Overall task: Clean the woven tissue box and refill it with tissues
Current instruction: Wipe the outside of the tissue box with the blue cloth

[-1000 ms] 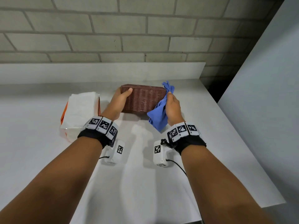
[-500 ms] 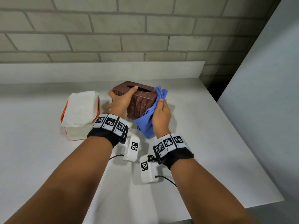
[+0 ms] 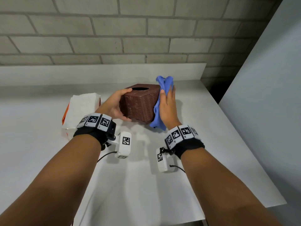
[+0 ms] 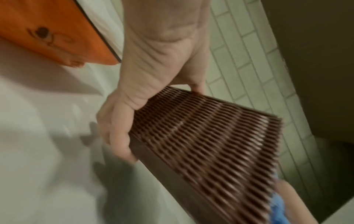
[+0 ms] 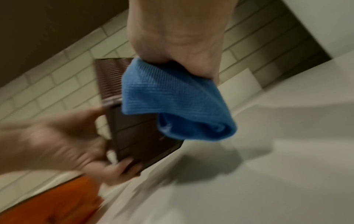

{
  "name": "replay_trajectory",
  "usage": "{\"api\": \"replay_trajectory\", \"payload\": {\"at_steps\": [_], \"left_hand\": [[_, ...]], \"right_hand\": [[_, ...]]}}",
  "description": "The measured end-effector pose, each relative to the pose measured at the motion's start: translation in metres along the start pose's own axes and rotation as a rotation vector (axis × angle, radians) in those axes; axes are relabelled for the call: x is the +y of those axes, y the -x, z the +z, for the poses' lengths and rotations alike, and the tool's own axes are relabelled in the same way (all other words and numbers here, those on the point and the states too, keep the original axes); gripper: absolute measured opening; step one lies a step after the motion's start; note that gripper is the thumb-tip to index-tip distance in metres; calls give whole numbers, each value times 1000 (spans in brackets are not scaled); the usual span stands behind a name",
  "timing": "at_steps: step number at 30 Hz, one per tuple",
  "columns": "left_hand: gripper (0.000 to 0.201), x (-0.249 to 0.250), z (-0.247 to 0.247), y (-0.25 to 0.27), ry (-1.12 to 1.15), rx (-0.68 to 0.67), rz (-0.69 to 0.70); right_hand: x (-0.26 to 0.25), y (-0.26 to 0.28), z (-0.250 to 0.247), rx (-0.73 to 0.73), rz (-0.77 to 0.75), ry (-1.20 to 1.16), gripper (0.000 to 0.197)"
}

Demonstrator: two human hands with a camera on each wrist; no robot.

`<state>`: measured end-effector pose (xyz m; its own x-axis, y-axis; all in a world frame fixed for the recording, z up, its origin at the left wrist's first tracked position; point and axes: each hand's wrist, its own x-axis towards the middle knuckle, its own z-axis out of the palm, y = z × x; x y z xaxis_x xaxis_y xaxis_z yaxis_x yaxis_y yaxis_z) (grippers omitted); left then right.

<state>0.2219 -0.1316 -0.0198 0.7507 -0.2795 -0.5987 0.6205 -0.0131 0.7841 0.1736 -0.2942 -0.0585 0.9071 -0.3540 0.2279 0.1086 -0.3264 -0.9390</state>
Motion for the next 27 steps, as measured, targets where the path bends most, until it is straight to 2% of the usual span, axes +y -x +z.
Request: {"api": "replay_trajectory", "payload": {"at_steps": [3,7,11,14,17,19,23,25,27], "left_hand": [[22,-1,-1,1,-4,-35,22],[26,-8,14,3,43,15,114],[42,-16,22,-3,76,-64,152],[48,-22,21,-6,63,-82,251],[90,-30,19,-3,-60,-193,320],[93,-39,15,-1,-163,-224,425],[122,-51,4,-4,-488,-265,639],[125,-51,0,-6,-617,-250,715],[124,-53,-1,-10,-697,-180,790]], "right_hand": [[-4,2,-10,1,180,-123,45],[-11,15,-4,87,116,-137,38],[-9,23,6,163,44,-136,33],[-6,25,7,204,53,-141,34],[-7,23,5,230,55,-105,35],[-10,19,2,230,70,-83,35],[-17,12,-4,198,102,-56,34],[-19,11,-4,184,108,-39,35],[-21,12,-1,172,113,-27,36]]}}
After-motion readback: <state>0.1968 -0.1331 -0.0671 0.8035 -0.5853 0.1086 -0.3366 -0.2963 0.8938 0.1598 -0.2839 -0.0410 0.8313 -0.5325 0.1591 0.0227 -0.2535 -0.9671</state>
